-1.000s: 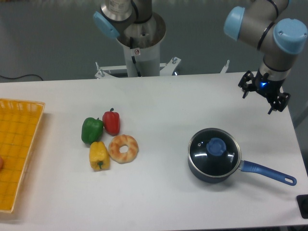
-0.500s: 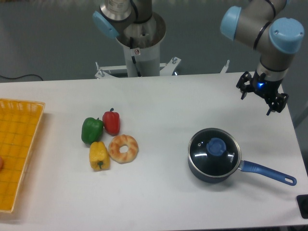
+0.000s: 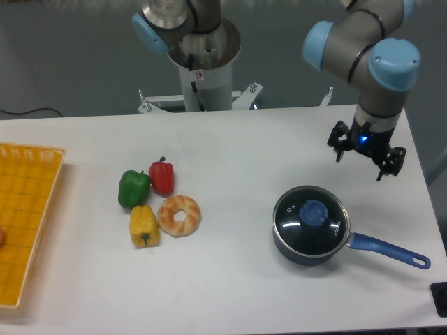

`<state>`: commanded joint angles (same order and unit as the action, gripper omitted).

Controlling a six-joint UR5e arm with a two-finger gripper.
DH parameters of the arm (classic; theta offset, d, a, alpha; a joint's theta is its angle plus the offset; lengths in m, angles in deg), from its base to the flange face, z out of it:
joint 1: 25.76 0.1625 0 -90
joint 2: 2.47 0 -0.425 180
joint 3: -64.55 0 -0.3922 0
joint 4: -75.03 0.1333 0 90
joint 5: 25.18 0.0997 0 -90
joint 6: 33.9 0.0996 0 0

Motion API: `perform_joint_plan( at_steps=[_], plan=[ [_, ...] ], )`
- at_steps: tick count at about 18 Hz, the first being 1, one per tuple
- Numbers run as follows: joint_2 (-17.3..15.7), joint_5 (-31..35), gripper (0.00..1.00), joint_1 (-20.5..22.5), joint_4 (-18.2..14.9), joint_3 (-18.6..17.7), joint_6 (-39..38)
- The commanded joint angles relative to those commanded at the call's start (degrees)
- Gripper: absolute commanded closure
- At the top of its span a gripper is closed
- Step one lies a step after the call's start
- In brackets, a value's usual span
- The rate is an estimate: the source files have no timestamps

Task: Open the lid
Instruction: 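Move the open gripper over the saucepan and lower toward the blue lid knob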

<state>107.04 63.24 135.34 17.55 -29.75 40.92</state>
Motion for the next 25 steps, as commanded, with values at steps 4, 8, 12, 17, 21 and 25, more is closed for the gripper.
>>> perform_joint_plan(
  at_steps=[4, 8, 12, 17, 21, 25],
  plan=[
    [-1.1, 0.1, 0.0, 0.3, -0.1, -1.2, -8.9],
    [-2.0, -0.2, 0.0, -0.2, -0.1, -1.8, -21.6],
    [-2.1, 0.0, 0.0, -3.2, -0.1, -0.9, -36.0],
    [-1.7, 0.2, 0.0, -4.9, -0.2, 0.0, -48.1],
    [-1.0, 1.2, 0.0, -6.4, -0.5, 1.0, -57.8],
    [1.2, 5.4, 0.0, -9.7, -0.5, 2.5, -67.2]
  ],
)
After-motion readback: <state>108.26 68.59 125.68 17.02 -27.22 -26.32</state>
